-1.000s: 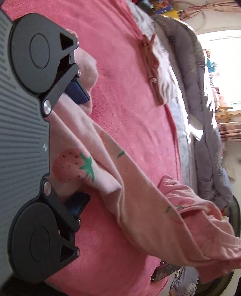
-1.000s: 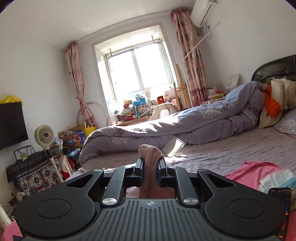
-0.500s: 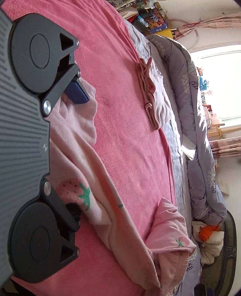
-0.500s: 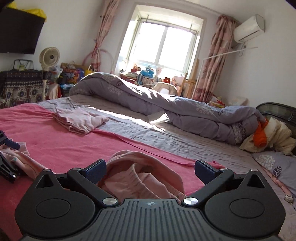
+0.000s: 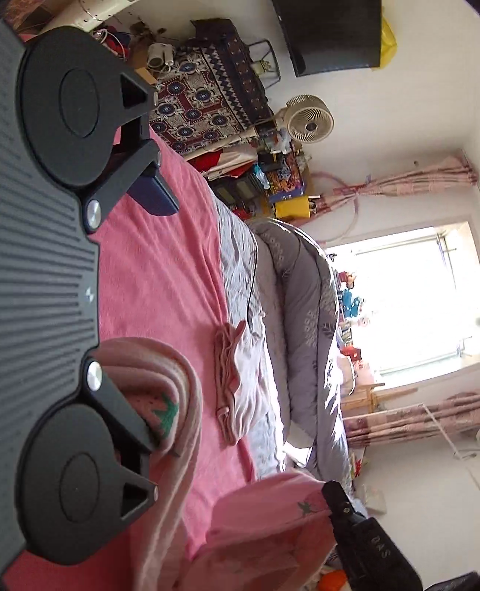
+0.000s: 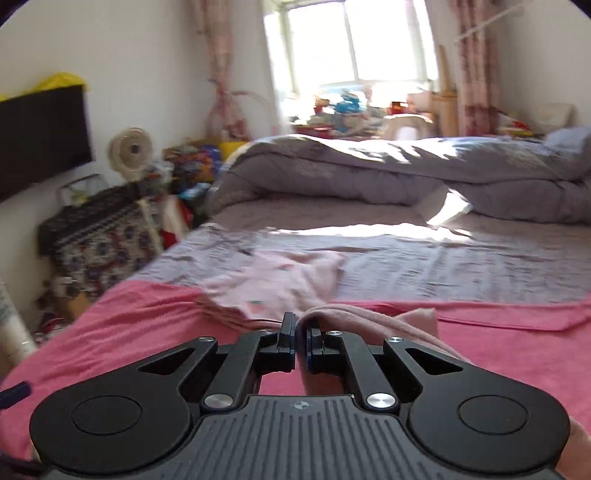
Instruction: Fold clothes
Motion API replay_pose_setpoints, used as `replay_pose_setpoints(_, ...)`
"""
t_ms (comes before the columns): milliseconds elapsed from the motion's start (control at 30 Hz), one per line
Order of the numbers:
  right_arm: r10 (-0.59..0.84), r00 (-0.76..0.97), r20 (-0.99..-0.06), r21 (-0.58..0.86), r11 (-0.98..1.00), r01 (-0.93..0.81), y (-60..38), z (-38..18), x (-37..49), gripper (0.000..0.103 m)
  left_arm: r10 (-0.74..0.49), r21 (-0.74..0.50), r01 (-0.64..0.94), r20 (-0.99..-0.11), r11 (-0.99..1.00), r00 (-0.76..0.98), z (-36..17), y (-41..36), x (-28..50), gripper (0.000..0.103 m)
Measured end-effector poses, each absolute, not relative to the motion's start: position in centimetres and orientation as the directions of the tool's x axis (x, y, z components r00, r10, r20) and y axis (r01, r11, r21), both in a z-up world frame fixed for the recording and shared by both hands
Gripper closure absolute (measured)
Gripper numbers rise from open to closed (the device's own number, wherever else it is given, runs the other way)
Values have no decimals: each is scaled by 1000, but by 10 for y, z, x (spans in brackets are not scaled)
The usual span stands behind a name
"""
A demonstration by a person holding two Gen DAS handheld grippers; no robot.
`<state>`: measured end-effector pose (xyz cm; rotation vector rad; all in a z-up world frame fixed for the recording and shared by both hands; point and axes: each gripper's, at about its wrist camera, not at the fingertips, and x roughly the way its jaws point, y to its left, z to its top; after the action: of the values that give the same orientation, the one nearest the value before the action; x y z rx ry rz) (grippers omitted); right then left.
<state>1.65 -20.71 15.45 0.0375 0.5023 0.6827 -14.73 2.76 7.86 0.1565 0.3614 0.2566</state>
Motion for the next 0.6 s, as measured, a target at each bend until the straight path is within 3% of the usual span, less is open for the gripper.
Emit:
replay_pose_setpoints(33, 681, 598, -423, 187, 712, -677, -191, 159, 3, 91, 290, 179, -243, -324, 953, 901, 83, 38, -151, 6)
replay_pose_setpoints(67, 704, 565, -430, 160, 676, -720, -179, 159, -9, 81, 310, 188, -260, -326, 947, 893, 83, 44, -154, 5)
replay_pose_setpoints(100, 710, 547, -444, 126, 654, -746, -167, 157, -19, 59, 320, 202, -264, -336, 943, 886, 82, 48, -156, 3)
replay_pose_setpoints(167, 698, 554, -453, 63, 645, -761, -163, 151, -33, 28, 335, 225, -269, -351, 936, 874, 76, 52, -161, 2)
replay_pose_setpoints(367, 540, 682, -493, -104, 742, -662, -239, 116, -39, 18, 356, 270, -264, -393, 926, 848, 51, 52, -166, 1)
replay_pose_setpoints(467, 441, 696, -567, -181, 757, -628, -266, 85, -36, 14, 350, 228, -276, -415, 934, 840, 46, 53, -164, 1)
replay_pose_setpoints(533, 425, 670, -608, -157, 764, -626, -269, 63, -32, 7, 344, 184, -292, -428, 939, 836, 45, 54, -162, 2)
replay_pose_setpoints(567, 409, 665, -625, -134, 783, -607, -267, 52, -28, 9, 347, 167, -304, -431, 938, 833, 46, 54, -162, 2)
replay_pose_setpoints(600, 387, 664, -640, -110, 809, -577, -264, 45, -24, 33, 350, 156, -313, -434, 937, 831, 47, 54, -162, 2)
